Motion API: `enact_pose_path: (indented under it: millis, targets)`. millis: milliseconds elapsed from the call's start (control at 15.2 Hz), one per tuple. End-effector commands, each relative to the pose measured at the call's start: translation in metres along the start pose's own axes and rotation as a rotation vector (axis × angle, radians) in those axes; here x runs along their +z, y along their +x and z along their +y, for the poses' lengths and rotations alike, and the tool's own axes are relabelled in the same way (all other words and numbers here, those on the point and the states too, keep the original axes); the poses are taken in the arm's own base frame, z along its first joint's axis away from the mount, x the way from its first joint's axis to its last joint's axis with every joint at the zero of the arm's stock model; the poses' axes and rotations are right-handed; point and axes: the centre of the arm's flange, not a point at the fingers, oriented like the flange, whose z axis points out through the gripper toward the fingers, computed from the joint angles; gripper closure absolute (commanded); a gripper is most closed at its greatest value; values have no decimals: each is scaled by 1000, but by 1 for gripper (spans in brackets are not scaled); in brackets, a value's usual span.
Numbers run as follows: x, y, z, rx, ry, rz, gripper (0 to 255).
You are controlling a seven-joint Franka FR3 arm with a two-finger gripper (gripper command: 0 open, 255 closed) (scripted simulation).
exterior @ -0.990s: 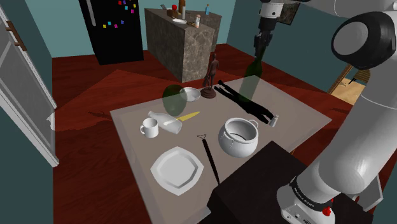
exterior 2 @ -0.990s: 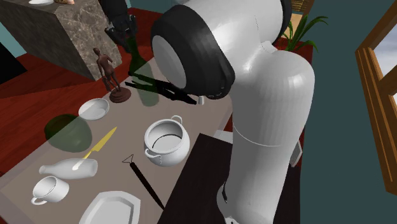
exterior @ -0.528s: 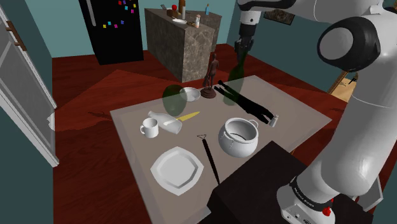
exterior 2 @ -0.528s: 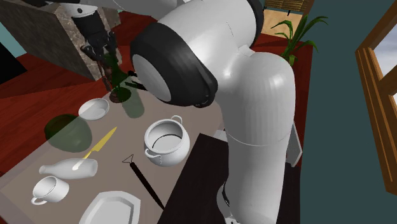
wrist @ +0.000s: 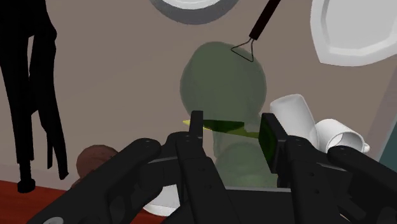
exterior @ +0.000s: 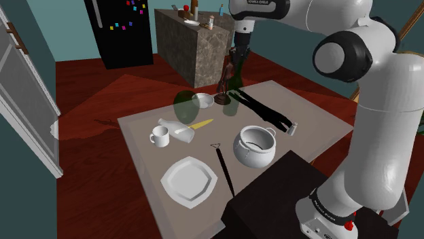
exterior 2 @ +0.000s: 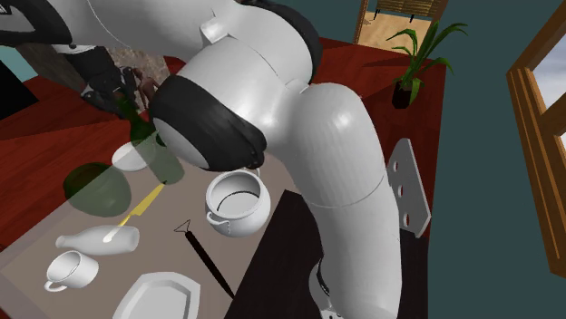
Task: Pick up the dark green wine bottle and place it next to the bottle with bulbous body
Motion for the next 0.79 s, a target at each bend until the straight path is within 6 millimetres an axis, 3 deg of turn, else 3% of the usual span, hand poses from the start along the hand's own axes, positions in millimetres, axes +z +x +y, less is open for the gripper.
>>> enact_pose_path:
  millis: [0, 594, 726]
  targets:
    - [8, 20, -23, 0, 0, 1, 255]
    - [46, 97, -104, 0, 0, 1, 255]
    - [52, 100, -107, 0, 0, 1, 255]
